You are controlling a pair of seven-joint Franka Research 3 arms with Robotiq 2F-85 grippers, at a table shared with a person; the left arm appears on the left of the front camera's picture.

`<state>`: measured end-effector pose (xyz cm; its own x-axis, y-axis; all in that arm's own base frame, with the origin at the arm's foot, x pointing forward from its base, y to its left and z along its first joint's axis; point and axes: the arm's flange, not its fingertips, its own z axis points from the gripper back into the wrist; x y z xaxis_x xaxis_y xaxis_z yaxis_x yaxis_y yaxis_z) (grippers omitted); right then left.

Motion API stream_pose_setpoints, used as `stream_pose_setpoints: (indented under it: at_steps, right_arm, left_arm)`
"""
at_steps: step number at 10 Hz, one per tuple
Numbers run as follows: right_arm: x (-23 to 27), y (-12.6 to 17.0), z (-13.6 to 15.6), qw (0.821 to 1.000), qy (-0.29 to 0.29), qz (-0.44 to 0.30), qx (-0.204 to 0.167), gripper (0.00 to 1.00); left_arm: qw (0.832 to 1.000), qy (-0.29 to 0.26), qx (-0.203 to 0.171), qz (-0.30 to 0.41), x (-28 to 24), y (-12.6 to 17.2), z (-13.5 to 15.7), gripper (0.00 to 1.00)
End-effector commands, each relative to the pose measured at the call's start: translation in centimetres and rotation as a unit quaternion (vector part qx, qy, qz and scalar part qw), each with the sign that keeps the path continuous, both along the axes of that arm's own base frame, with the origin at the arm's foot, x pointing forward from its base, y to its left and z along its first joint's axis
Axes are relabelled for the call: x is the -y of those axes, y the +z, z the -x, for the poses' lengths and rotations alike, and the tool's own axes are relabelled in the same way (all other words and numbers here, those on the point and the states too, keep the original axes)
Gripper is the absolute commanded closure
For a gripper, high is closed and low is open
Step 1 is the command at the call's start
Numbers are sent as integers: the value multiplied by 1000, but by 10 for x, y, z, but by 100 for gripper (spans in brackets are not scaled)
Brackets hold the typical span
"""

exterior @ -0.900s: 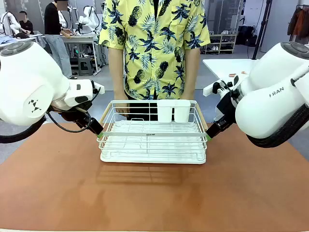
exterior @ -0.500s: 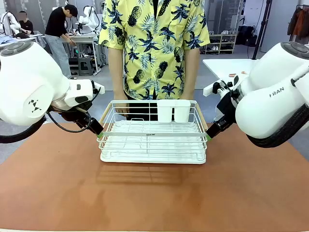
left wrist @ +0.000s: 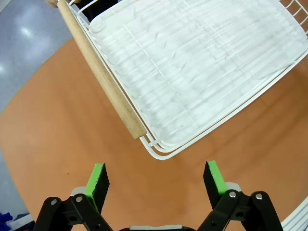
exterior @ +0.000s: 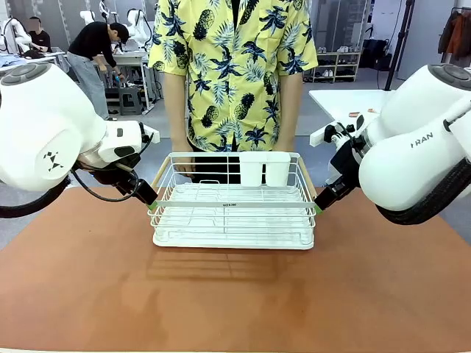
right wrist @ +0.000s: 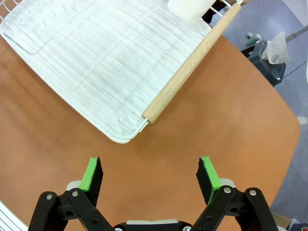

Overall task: Clean the table.
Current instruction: Pick up the Lint Roller when the human hands it over.

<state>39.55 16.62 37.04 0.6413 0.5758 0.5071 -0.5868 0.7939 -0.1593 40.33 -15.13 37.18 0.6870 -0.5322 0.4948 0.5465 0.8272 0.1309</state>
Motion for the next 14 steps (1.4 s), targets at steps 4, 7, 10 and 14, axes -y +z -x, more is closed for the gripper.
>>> stream_pose_setpoints:
  at_steps: [4, 7, 10, 14]
  right_arm:
    - [0, 0, 0, 1000, 0, 0, 0, 0]
    - [36, 54, -28, 989, -31, -126, -73, 0]
    - [78, 93, -39, 948, -12, -278, -158, 0]
    - [207, 104, -34, 838, -41, -486, -243, 0]
  left_arm:
    - [1000, 0, 0, 0, 0, 0, 0, 0]
    - [996, -2, -19, 89, -28, 51, -14, 0]
    - [924, -76, -165, 337, -101, 106, -14, 0]
    - [824, -72, -189, 529, -238, 126, 18, 0]
